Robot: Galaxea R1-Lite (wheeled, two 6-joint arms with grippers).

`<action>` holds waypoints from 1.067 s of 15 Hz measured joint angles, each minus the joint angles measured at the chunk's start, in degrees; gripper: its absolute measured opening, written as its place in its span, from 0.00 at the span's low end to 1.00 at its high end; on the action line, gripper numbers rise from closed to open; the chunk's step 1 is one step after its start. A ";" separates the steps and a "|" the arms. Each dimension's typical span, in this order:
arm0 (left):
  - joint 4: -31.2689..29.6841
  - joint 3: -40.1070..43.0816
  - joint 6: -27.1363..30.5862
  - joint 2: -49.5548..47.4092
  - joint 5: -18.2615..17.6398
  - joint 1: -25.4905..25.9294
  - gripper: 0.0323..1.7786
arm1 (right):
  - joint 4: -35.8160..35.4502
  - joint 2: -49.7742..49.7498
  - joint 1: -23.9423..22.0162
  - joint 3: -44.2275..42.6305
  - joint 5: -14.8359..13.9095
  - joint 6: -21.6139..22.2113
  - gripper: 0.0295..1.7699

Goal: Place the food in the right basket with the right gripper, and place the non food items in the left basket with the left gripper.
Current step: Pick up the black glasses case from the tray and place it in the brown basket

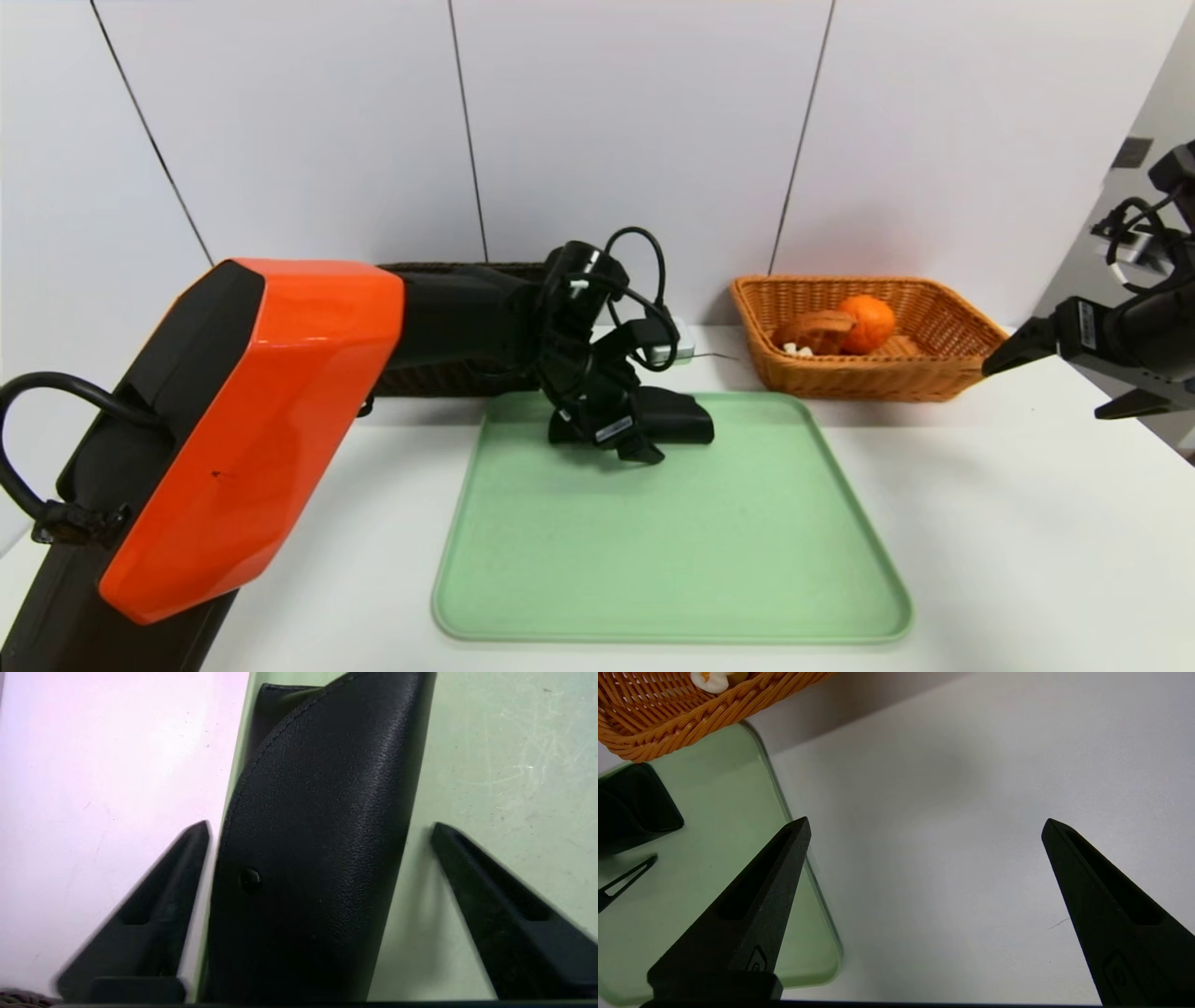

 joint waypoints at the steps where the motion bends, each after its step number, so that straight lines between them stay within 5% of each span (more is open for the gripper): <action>1: -0.40 0.00 0.02 0.11 0.18 0.00 0.78 | 0.00 -0.04 -0.02 0.01 0.04 0.00 0.97; 8: -0.60 -0.05 0.02 0.13 0.46 -0.02 0.32 | 0.00 -0.17 -0.02 -0.05 0.09 -0.11 0.97; 16: -1.95 0.02 -5.02 -4.24 0.79 -3.30 0.17 | 0.10 -0.28 0.00 0.00 0.00 0.00 0.97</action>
